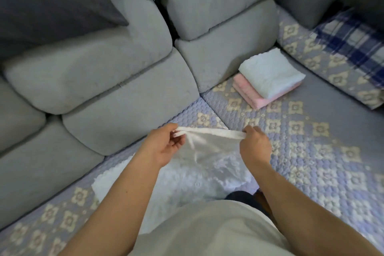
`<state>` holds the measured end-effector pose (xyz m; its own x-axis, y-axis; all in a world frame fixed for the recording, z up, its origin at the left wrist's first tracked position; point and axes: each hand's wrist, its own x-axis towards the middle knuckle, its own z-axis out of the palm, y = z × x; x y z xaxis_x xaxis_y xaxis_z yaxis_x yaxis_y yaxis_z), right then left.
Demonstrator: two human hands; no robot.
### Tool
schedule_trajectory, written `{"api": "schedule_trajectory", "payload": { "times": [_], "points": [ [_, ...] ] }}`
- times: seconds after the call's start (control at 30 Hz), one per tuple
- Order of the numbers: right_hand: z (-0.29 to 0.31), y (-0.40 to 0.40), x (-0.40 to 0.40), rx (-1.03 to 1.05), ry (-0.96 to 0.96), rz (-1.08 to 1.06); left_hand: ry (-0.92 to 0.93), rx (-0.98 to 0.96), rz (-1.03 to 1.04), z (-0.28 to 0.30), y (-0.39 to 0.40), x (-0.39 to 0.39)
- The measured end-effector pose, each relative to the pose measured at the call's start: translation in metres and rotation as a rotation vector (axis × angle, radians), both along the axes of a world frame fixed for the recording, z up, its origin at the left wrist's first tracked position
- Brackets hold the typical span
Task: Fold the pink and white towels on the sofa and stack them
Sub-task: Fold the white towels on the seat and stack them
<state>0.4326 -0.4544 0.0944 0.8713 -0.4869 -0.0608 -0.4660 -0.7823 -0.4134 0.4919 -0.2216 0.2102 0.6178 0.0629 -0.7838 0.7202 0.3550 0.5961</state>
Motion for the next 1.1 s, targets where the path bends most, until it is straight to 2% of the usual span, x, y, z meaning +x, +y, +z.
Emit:
{"api": "schedule_trajectory", "payload": {
  "times": [0.3, 0.47, 0.63, 0.73, 0.8, 0.97, 1.03, 1.1],
  "points": [
    [-0.009, -0.052, -0.012, 0.179, 0.211, -0.342, -0.045, -0.067, 0.176, 0.012, 0.046, -0.001],
    [-0.024, -0.084, -0.038, 0.247, 0.331, -0.523, -0.029, 0.057, 0.179, 0.006, 0.076, 0.007],
    [-0.025, -0.090, -0.059, 0.228, 0.344, -0.541, -0.018, 0.122, 0.118, -0.010, 0.089, 0.017],
    [-0.019, -0.087, -0.064, 0.304, 0.319, -0.520, -0.006, 0.285, 0.017, -0.027, 0.098, 0.020],
    [-0.026, -0.091, -0.062, 0.416, 0.293, -0.518, 0.036, 0.361, -0.124, -0.036, 0.107, 0.019],
    [-0.023, -0.093, -0.061, 0.842, 0.061, -0.767, 0.202, 0.384, -0.469, -0.043, 0.132, 0.010],
    [-0.018, -0.092, -0.066, 0.874, -0.018, -0.833, 0.266, 0.390, -0.524, -0.047, 0.141, 0.006],
    [-0.016, -0.093, -0.068, 0.869, -0.018, -0.865, 0.330, 0.377, -0.547, -0.051, 0.145, 0.002]
  ]
}}
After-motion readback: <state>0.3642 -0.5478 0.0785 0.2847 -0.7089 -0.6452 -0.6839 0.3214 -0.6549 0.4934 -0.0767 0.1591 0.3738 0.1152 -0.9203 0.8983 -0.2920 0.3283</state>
